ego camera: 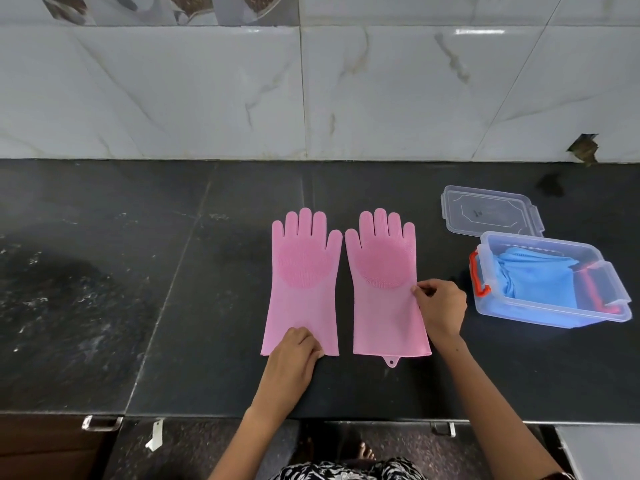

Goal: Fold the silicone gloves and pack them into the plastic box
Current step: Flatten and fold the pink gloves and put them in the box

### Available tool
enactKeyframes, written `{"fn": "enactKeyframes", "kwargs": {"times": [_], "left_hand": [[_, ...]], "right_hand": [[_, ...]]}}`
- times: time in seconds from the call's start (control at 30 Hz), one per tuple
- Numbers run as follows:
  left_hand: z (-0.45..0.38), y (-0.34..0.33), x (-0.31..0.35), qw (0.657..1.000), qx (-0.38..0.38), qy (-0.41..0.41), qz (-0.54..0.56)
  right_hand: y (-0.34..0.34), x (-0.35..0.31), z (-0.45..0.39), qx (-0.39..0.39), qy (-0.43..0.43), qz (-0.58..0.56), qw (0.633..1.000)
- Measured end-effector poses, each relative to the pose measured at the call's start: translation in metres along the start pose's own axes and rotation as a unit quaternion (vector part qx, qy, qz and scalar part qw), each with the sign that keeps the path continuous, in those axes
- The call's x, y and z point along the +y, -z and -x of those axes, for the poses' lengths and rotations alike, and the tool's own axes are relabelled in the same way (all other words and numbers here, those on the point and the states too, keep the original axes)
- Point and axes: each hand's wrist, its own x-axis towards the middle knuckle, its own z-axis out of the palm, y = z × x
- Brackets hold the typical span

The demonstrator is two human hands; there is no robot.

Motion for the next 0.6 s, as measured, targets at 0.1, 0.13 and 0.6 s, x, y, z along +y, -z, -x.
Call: {"fn": "enactKeyframes", "kwargs": {"times": [0.1, 0.13, 0.6], "left_hand": [[0.001, 0.0, 0.002, 1.0, 0.005, 0.01, 0.001], [0.001, 0.0, 0.002, 1.0, 0.006, 0.015, 0.004], [0.002, 0.004, 0.011, 0.998, 0.012, 0.051, 0.034]], "right_hand": [[0.001, 0.002, 0.0, -0.003, 0.006, 0.001, 1.0], [0.001, 0.003, 0.0, -0.004, 0.008, 0.003, 1.0], [0.012, 0.004, 0.001, -0.005, 0.0, 0.035, 0.999]]}}
